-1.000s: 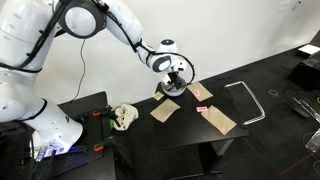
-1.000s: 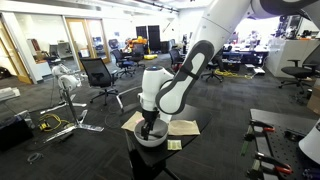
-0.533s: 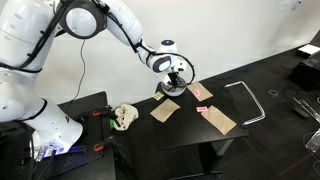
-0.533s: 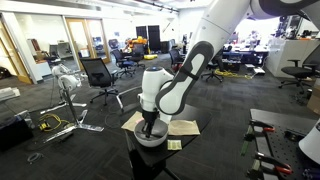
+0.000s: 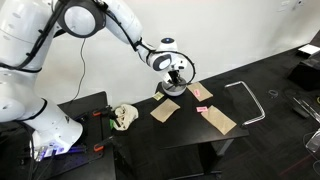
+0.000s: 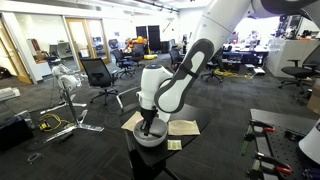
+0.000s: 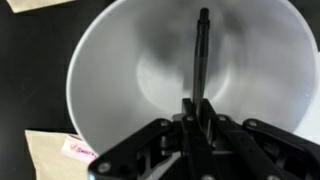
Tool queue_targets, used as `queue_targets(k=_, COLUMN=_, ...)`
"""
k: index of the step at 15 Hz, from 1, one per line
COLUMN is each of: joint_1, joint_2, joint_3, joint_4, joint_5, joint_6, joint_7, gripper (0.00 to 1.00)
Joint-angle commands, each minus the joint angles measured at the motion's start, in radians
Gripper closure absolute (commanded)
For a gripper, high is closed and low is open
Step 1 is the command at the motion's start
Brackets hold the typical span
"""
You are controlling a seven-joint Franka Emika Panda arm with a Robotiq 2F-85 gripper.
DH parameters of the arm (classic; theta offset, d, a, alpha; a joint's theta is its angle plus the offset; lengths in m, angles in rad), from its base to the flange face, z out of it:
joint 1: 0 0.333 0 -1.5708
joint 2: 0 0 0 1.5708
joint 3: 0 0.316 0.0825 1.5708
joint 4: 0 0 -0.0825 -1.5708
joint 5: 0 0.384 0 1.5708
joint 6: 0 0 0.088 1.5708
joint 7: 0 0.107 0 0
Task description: Move the pen from the bowl to the table
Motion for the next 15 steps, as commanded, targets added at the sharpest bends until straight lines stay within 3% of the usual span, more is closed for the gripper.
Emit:
queue_targets(k=1, joint_1=0.021, joint_2=-0.087, joint_3=-0.014, joint_4=-0.051, joint_5=0.009, joint_6=-0.015, joint_7=0.017, gripper=0.97)
queue_targets(k=9, joint_1=0.072, joint_2=-0.284, joint_3=-0.083, joint_4=-0.151, joint_5=-0.031, joint_6=-0.054, joint_7=0.066, gripper=0.97)
queue_targets(k=15, joint_1=0.115, joint_2=-0.431, joint_3=-0.194, joint_4=-0.257, joint_5=-0.135, joint_6=-0.055, joint_7=0.206, gripper=0.97)
